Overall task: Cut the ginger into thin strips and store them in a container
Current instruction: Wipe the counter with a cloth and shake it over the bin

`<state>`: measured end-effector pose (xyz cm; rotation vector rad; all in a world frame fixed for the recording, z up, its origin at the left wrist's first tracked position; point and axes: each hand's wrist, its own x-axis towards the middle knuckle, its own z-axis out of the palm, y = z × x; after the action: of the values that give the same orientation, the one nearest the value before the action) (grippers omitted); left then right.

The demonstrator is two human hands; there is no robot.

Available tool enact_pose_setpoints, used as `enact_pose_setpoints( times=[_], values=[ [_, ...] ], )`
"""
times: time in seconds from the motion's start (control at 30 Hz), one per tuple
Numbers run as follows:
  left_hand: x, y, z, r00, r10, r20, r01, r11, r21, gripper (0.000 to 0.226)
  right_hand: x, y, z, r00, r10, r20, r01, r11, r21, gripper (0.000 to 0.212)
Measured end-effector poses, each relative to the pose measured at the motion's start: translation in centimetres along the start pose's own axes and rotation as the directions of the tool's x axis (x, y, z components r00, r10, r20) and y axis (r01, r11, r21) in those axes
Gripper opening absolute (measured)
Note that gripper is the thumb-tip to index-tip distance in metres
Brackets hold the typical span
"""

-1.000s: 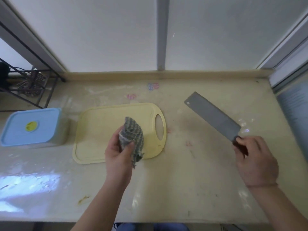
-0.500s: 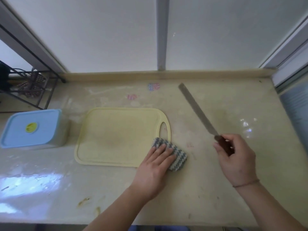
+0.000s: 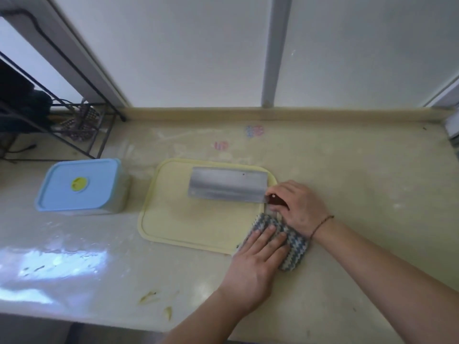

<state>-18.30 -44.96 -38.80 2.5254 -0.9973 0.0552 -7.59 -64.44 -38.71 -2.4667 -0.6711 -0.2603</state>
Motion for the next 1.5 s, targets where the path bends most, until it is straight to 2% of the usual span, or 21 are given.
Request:
enact_pose_setpoints(
  times=[0.27,0.47,0.53,0.57,0.6,0.67,0.7,0.73,0.77,0.8,0.87,0.93,1.0,1.23,1.33,1.43,1.5],
  values=[
    [-4.3,-1.0,-1.3,0.993,0.113,0.022,-0.113,0.993,0.024,0.039,1.4,1.1,0.0,0.996,-0.078,0.052,0.081,0.995,-0.057,0.043],
    [-10.9,-3.7,-4.0,0.986,0.136,0.097,-0.144,0.986,0.080,0.039,1.8,1.9,0.0,0.973,-0.218,0.072,0.226,0.965,-0.131,0.025],
    [-12.0,-4.3,-6.0,0.993,0.108,0.048,-0.108,0.994,0.004,0.038,1.7,1.2,-0.5,0.962,-0.271,0.022,0.269,0.942,-0.200,0.019],
    [-11.8,-4.2,-7.2,0.998,0.051,-0.022,-0.053,0.995,-0.088,0.036,1.5,0.6,-0.9,0.956,-0.294,-0.003,0.285,0.926,-0.247,0.017],
    [-10.9,-3.8,-8.8,0.990,-0.067,-0.121,0.040,0.976,-0.214,0.033,1.3,-0.1,-1.5,0.950,-0.311,-0.022,0.291,0.910,-0.295,0.013],
    [-8.3,-3.2,-12.4,0.881,-0.385,-0.275,0.232,0.858,-0.458,0.027,0.8,-1.9,-3.4,0.937,-0.347,-0.045,0.307,0.877,-0.371,0.009],
    [-6.6,-3.4,-14.0,0.801,-0.504,-0.324,0.307,0.810,-0.500,0.032,0.6,-2.8,-4.5,0.926,-0.375,-0.040,0.330,0.856,-0.398,0.014],
    [-5.1,-3.7,-15.2,0.743,-0.560,-0.366,0.356,0.794,-0.493,0.041,0.4,-3.6,-5.7,0.913,-0.407,-0.014,0.365,0.834,-0.415,0.016],
    [-3.5,-4.2,-16.1,0.731,-0.547,-0.407,0.358,0.816,-0.453,0.045,0.2,-4.5,-6.9,0.898,-0.440,0.018,0.406,0.811,-0.422,0.017],
    [-1.8,-4.5,-16.9,0.753,-0.488,-0.441,0.316,0.856,-0.408,0.044,0.1,-5.4,-7.9,0.881,-0.471,0.047,0.445,0.789,-0.423,0.019],
    [0.9,-4.6,-17.3,0.850,-0.286,-0.442,0.162,0.941,-0.297,0.036,0.0,-7.1,-9.4,0.864,-0.496,0.082,0.479,0.762,-0.436,0.021],
    [2.3,-4.7,-16.2,0.939,-0.061,-0.339,0.002,0.985,-0.170,0.037,0.2,-8.5,-10.1,0.870,-0.485,0.086,0.469,0.763,-0.445,0.021],
    [2.3,-5.0,-14.9,0.973,0.078,-0.216,-0.096,0.993,-0.075,0.038,0.4,-9.1,-10.3,0.888,-0.455,0.064,0.437,0.793,-0.424,0.017],
    [0.9,-7.1,-16.0,0.989,0.087,-0.118,-0.096,0.993,-0.068,0.054,-0.6,-9.0,-10.6,0.910,-0.410,-0.052,0.351,0.834,-0.426,0.013],
    [-0.9,-9.6,-16.9,0.993,0.111,-0.035,-0.112,0.993,-0.038,0.042,-1.0,-8.3,-10.2,0.920,-0.389,-0.046,0.331,0.834,-0.441,0.012],
    [-3.8,-12.1,-17.6,0.999,0.035,-0.020,-0.034,0.999,0.023,0.048,-1.0,-7.3,-9.8,0.936,-0.347,-0.060,0.292,0.860,-0.419,0.010],
    [-5.6,-12.7,-17.9,0.994,-0.069,-0.086,0.069,0.998,0.002,0.049,-0.2,-6.9,-8.4,0.953,-0.289,-0.092,0.229,0.885,-0.404,0.011]
  ],
)
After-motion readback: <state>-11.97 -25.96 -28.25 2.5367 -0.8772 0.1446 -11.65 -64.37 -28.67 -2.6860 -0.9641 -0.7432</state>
